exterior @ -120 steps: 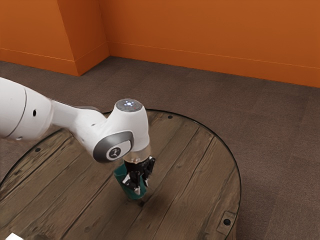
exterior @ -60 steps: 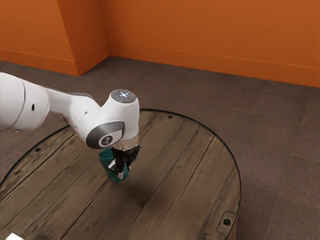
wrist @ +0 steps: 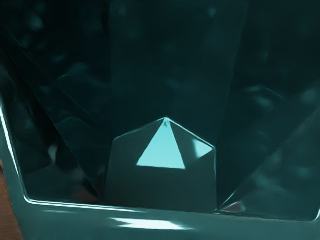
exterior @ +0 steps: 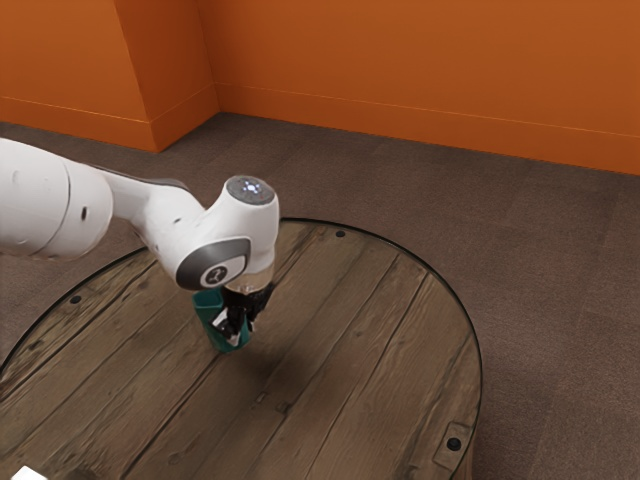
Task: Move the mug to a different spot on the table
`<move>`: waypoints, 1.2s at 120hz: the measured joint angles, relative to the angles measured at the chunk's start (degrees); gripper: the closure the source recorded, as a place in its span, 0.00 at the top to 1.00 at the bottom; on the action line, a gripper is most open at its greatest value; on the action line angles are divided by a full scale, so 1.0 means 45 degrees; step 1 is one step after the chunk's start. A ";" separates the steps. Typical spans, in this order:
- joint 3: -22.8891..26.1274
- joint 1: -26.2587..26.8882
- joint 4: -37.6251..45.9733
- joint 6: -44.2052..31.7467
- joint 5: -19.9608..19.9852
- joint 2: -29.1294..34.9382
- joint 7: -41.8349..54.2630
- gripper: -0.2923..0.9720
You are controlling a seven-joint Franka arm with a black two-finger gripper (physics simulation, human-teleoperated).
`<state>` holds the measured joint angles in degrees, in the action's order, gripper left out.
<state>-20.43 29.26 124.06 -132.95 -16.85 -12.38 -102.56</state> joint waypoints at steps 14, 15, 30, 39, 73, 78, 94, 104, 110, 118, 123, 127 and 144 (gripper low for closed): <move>-0.0204 0.0167 0.0362 0.0007 0.0011 0.0244 -0.0003 0.30; -0.0212 0.0176 0.0385 0.0007 0.0013 0.0259 -0.0004 0.30; -0.0255 0.0325 0.0930 0.0008 0.0086 0.0655 -0.0011 0.30; -0.0260 0.0346 0.1150 0.0003 0.0118 0.0795 -0.0016 0.30; -0.0243 0.0388 0.1168 -0.0170 0.0170 0.0348 -0.0034 0.31; -0.0246 0.0418 0.1162 -0.0203 0.0178 0.0287 -0.0038 0.31; -0.0244 0.0436 0.1148 -0.0274 0.0188 0.0139 -0.0054 0.27; -0.0244 0.0434 0.1161 -0.0325 0.0189 0.0119 -0.0064 0.27; -0.0251 0.0420 0.1165 -0.0401 0.0186 0.0105 -0.0076 0.34; -0.0257 0.0410 0.1179 -0.0510 0.0178 0.0110 -0.0100 0.41; -0.0257 0.0411 0.1182 -0.0561 0.0180 0.0112 -0.0113 0.47; -0.0251 0.0416 0.1189 -0.0597 0.0193 0.0127 -0.0123 0.51; -0.0253 0.0463 0.1240 -0.0665 0.0730 0.0482 -0.0144 0.63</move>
<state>-21.57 31.34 129.64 -135.95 -13.57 -10.21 -103.21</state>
